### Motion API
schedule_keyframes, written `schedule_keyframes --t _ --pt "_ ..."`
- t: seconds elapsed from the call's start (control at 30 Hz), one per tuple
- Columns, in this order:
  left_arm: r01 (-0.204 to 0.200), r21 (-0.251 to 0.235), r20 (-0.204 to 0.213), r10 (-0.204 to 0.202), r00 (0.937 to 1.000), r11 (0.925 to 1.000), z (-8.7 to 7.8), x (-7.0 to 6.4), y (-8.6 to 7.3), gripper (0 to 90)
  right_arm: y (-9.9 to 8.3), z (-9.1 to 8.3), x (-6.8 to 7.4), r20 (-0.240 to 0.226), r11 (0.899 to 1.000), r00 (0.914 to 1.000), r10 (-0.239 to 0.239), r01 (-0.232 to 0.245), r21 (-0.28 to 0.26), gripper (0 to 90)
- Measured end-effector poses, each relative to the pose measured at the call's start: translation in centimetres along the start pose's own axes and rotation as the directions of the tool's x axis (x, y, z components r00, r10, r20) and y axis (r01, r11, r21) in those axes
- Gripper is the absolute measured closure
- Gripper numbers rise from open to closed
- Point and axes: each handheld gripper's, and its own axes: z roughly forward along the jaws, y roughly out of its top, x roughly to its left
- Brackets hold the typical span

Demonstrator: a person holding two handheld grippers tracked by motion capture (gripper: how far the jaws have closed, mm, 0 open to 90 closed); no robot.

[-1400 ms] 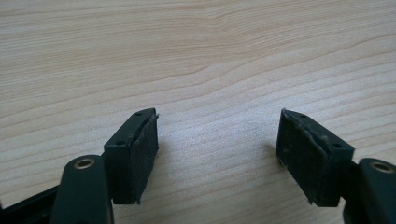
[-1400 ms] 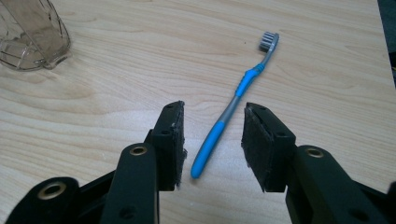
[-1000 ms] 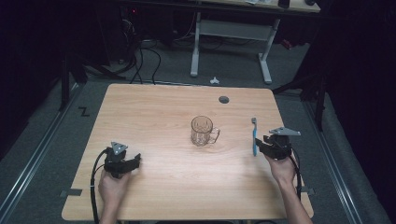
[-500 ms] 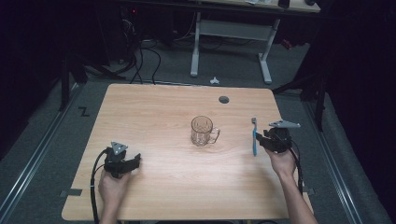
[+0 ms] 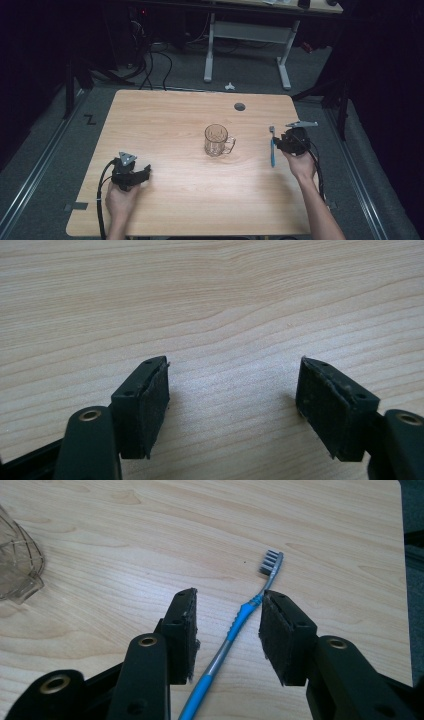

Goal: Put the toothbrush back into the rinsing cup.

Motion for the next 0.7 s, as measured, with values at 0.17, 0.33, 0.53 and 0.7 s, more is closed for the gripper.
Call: schedule_keyframes --t 0.17,0.33,0.53,0.7 --pt "0.000 0.000 0.001 0.000 1.0000 1.0000 0.0 0.0 0.0 29.9 0.9 0.6 0.0 0.013 1.000 0.9998 -0.015 0.015 0.017 58.8" --pt "-0.001 0.000 0.001 0.001 1.0000 1.0000 0.0 0.0 0.0 29.8 1.8 1.1 0.2 0.028 0.999 0.9991 -0.033 0.032 0.040 58.8" --pt "-0.001 0.000 0.002 0.001 1.0000 1.0000 0.0 0.0 0.0 29.8 2.9 1.8 0.0 0.040 0.995 0.9984 -0.039 0.036 0.088 58.8" --pt "-0.001 0.000 0.002 0.001 1.0000 1.0000 0.0 0.0 0.0 29.8 3.7 2.5 -0.1 0.042 0.991 0.9982 -0.043 0.038 0.128 58.7"
